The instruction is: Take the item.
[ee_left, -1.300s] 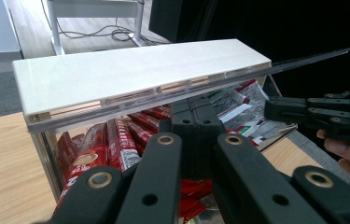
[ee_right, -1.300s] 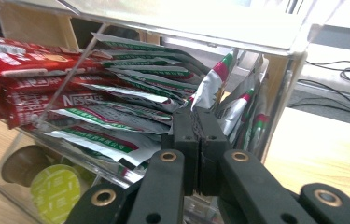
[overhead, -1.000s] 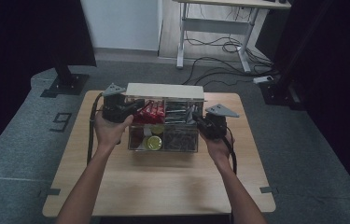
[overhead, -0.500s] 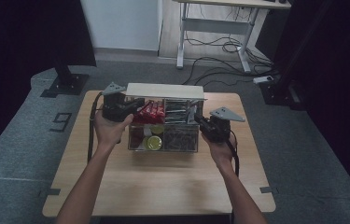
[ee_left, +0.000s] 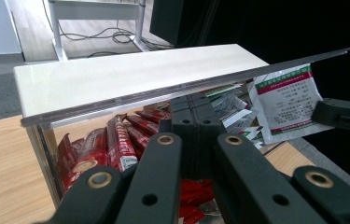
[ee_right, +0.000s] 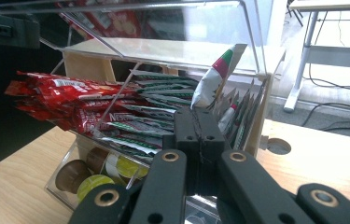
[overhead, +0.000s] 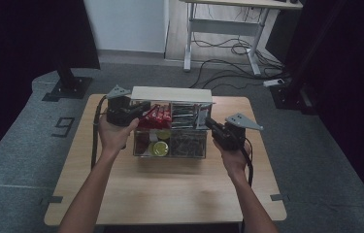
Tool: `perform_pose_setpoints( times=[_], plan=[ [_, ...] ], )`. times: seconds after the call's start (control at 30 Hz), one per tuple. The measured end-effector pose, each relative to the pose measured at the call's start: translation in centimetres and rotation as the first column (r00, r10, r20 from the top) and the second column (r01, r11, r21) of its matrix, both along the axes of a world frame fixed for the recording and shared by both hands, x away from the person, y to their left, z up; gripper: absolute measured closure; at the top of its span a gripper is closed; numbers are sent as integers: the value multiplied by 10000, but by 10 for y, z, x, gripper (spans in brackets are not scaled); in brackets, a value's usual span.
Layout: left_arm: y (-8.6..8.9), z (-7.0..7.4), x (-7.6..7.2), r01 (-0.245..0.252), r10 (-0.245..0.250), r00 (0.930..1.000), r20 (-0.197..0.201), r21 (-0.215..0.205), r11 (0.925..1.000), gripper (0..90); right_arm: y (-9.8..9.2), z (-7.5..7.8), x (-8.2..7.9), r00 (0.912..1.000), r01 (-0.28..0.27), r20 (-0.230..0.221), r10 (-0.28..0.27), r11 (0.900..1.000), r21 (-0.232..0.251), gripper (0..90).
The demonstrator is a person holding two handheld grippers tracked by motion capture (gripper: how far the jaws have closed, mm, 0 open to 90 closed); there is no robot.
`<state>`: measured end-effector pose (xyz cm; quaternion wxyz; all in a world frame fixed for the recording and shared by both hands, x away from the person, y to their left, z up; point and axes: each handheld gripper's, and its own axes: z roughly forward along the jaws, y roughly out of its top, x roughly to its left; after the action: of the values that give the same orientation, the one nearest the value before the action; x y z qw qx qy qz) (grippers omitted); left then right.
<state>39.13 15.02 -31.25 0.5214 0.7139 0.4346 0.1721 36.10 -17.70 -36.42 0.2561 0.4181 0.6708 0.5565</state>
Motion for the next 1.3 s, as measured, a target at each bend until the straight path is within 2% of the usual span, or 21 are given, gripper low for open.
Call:
perform_pose_setpoints(
  times=[0.8,1.3],
  plan=[
    [1,2,2,-49,49,10000,-73,23,10000,900,-22,6,-15,9993,-258,286,241,9977,627,897],
    [1,1,1,-84,84,10000,-25,13,10000,900,-37,-3,-28,9990,-380,249,358,9949,933,897]
  ],
)
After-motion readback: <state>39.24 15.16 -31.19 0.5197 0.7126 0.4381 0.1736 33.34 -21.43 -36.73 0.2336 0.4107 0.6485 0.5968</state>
